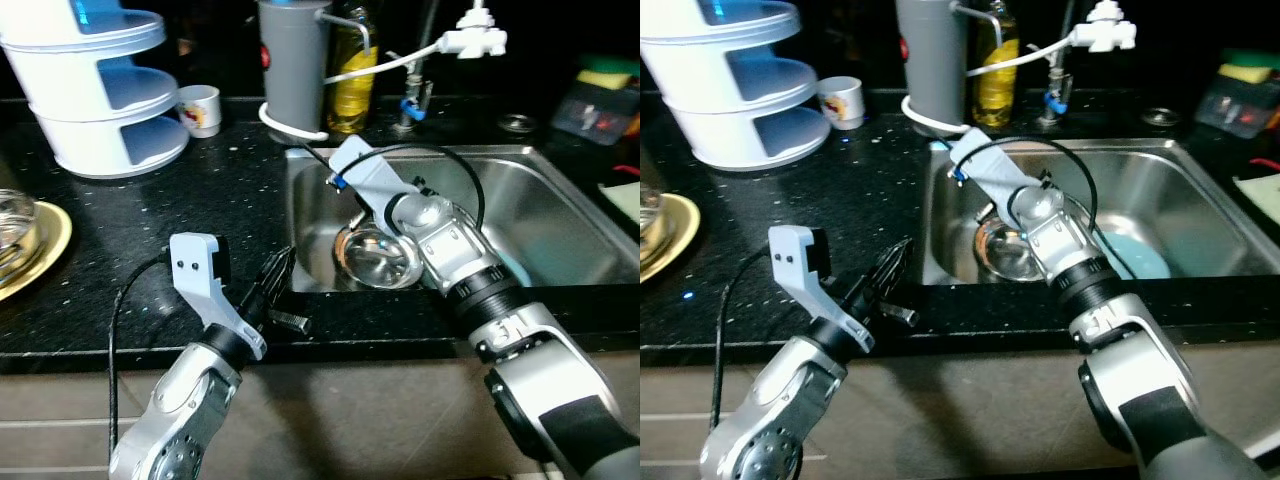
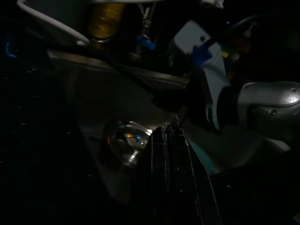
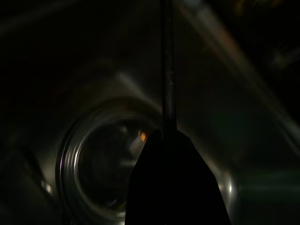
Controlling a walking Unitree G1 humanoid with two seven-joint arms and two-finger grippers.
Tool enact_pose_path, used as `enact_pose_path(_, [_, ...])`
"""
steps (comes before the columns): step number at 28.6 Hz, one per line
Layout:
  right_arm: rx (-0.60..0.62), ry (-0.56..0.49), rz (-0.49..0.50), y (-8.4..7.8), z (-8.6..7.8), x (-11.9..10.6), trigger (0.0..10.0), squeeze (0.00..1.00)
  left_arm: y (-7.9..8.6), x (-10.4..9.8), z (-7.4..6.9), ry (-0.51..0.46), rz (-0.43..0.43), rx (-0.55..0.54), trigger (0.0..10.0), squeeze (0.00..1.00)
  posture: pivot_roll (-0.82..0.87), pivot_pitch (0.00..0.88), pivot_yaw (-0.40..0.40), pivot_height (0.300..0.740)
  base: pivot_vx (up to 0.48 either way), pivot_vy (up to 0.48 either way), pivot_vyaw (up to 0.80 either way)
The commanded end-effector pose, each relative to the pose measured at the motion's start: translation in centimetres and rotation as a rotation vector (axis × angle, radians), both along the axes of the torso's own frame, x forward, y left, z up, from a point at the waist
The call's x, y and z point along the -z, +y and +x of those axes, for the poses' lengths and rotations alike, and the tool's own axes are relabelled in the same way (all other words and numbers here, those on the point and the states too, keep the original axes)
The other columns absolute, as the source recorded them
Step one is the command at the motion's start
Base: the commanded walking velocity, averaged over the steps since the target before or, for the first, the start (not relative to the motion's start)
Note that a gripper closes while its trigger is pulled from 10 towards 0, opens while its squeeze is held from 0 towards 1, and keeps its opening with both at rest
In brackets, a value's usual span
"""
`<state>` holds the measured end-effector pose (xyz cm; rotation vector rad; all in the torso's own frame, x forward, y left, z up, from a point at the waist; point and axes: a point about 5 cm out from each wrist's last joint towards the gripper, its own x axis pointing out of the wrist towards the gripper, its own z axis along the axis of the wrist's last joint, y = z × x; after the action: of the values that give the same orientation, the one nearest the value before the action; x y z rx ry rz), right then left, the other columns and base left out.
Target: Kitchen organization
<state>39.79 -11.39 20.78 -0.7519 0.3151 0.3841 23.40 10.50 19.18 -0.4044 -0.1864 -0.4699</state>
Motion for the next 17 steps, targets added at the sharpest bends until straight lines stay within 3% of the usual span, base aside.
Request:
enact_pose_path(1, [0.010,0.046,-0.033,-0.4,-0.1,0.9,10.0,0.00,-0.1,0.0,0.0,0.002,0.021,-0.004,10.0,0.00,0.10,0.000,-0.063,0.740,0.000,0.000,0.00])
enact_pose_path(10, [0.063,0.161,-0.170,-2.4,-0.7,2.9,10.0,0.00,-0.4,-0.1,0.0,-0.003,0.041,0.007,10.0,0.00,0.10,0.000,-0.065,0.740,0.000,0.000,0.00])
enact_pose_path(11, [0.071,0.164,-0.169,-2.5,-0.7,2.9,10.0,0.11,-0.5,0.0,0.0,-0.001,0.043,0.011,10.0,0.00,0.10,0.000,-0.065,0.740,0.000,0.000,0.00])
enact_pose_path(12, [0.075,0.176,-0.145,-2.6,-0.7,2.9,10.0,0.65,-0.6,0.0,0.0,0.002,0.044,0.020,10.0,0.00,0.10,0.000,-0.065,0.740,0.000,0.000,0.00])
enact_pose_path(14, [0.075,0.187,-0.127,-2.5,-0.7,2.9,10.0,0.65,-0.6,0.1,-0.1,0.004,0.045,0.027,10.0,0.00,0.10,0.000,-0.065,0.740,0.000,0.000,0.00])
enact_pose_path(15, [0.080,0.183,-0.103,-2.5,-0.6,2.7,10.0,1.00,-0.7,0.1,-0.1,0.005,0.048,0.034,10.0,0.00,0.10,0.000,-0.062,0.740,0.000,0.000,0.00])
enact_pose_path(17, [0.097,0.167,-0.041,-2.4,-0.4,2.3,10.0,1.00,-0.8,0.1,-0.1,0.004,0.049,0.041,10.0,0.00,0.09,0.000,-0.062,0.740,0.000,0.000,0.00])
